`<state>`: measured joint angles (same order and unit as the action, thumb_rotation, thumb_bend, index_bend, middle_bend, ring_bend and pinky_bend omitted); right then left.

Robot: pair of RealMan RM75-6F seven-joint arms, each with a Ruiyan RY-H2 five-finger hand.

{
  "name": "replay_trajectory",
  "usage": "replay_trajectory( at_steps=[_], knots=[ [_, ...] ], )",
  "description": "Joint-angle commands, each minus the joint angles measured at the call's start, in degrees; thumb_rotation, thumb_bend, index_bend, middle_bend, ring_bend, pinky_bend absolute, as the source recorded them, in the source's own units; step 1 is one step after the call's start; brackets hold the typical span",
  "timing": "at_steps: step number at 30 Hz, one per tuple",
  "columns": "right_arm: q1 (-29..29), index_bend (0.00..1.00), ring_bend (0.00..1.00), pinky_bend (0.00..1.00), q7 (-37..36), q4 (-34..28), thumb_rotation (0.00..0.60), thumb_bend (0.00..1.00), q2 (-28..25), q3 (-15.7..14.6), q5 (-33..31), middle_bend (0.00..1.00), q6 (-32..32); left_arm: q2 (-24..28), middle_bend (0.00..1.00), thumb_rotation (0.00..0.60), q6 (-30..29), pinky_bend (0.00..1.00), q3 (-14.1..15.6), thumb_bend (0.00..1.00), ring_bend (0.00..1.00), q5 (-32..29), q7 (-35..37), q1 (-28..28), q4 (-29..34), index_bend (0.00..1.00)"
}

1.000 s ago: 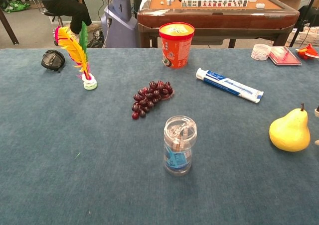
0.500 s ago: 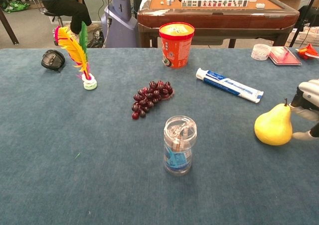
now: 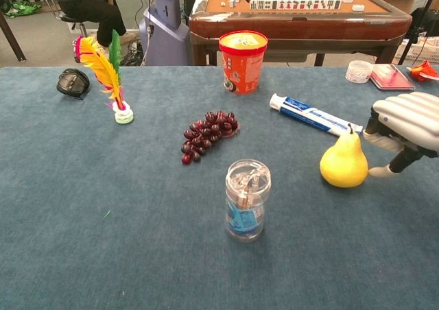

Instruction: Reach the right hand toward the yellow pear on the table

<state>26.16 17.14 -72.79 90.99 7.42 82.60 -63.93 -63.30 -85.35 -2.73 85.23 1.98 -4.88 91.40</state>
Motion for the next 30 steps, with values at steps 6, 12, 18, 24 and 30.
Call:
replay_trajectory(
  at_steps=[6, 12, 18, 24, 30],
  knots=[
    [2.8, 1.00, 1.00, 1.00, 1.1, 0.5, 0.600, 0.00, 2.4, 1.7, -1.4, 1.00, 1.1, 0.0, 0.57, 0.600, 0.3, 0.66, 0.2, 0.26, 0.49, 0.1, -0.1, -0.1, -0.1, 0.52],
    [4.7, 1.00, 1.00, 1.00, 1.1, 1.8, 0.600, 0.00, 4.5, 2.5, -2.3, 1.00, 2.2, -0.1, 0.57, 0.600, 0.4, 0.66, 0.2, 0.26, 0.49, 0.0, -0.2, -0.1, -0.1, 0.52],
    [5.8, 1.00, 1.00, 1.00, 0.2, 2.1, 0.600, 0.00, 6.0, 2.7, -1.9, 1.00, 1.4, -0.1, 0.57, 0.600, 0.5, 0.66, 0.3, 0.26, 0.49, 0.1, -0.3, -0.1, -0.1, 0.52],
    [3.5, 1.00, 1.00, 1.00, 0.3, -5.7, 0.600, 0.00, 0.2, 0.9, -3.1, 1.00, 0.9, -0.2, 0.57, 0.600, 0.9, 0.66, 0.3, 0.26, 0.49, -0.2, -0.3, -0.2, -0.5, 0.52],
    [0.0, 0.75, 0.73, 0.93, 9.1, -21.8, 0.600, 0.00, -13.0, -2.0, -8.9, 0.71, 2.1, -0.5, 0.57, 0.600, 1.0, 0.66, 0.3, 0.26, 0.49, -0.2, -1.0, -0.2, -0.5, 0.52]
  ],
)
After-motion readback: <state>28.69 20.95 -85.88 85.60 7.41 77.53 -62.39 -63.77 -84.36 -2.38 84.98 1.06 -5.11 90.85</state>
